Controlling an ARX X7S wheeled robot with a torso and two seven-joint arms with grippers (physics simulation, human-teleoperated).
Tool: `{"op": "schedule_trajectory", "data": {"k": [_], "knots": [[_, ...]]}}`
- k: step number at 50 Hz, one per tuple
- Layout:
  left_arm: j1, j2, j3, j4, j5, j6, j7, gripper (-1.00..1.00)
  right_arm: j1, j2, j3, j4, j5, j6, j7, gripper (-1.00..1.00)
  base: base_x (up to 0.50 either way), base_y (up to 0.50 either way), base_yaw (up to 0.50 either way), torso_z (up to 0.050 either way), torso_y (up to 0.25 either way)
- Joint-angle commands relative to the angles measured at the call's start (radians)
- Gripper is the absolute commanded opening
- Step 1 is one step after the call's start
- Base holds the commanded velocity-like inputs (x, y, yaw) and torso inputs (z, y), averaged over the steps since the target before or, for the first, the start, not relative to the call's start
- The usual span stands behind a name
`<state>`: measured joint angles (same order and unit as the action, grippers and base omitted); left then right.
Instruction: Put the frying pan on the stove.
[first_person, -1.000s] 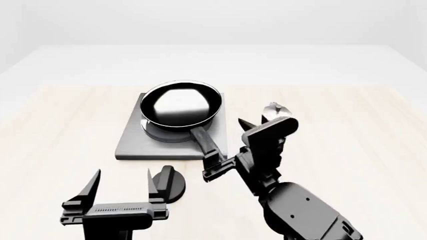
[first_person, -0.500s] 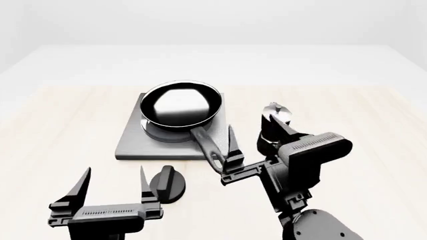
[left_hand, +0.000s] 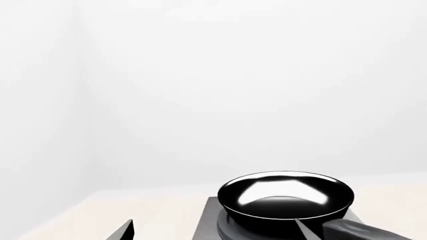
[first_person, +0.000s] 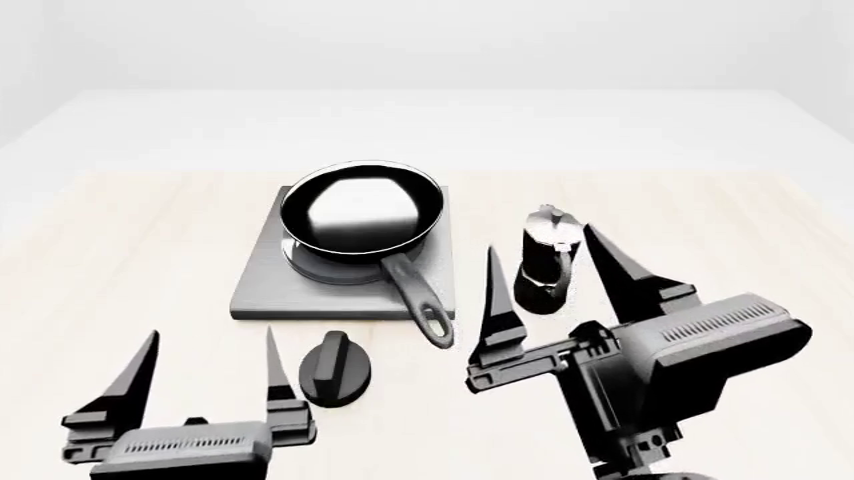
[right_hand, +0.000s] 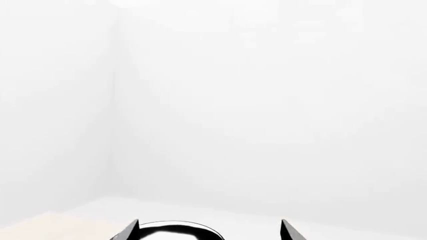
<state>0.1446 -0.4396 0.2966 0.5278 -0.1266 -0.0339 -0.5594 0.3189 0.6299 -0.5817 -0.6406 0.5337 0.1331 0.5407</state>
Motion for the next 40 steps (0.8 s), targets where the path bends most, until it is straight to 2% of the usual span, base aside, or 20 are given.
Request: {"op": "schedule_trajectory", "data": {"k": [1,40], "knots": [[0.018,-0.011,-0.002,0.042,0.005,-0.002,-0.008,1.0,-0.038,0.034,0.012,-0.072,-0.012,-0.01,0.03,1.0,0.0,0.0,0.0,0.0,0.0],[0.048,-0.033,-0.01,0.102,0.013,-0.001,-0.028,1.0,-0.115,0.099,0.027,-0.227,-0.054,-0.032,0.091,1.0,0.0,0.0,0.0,0.0,0.0]]}}
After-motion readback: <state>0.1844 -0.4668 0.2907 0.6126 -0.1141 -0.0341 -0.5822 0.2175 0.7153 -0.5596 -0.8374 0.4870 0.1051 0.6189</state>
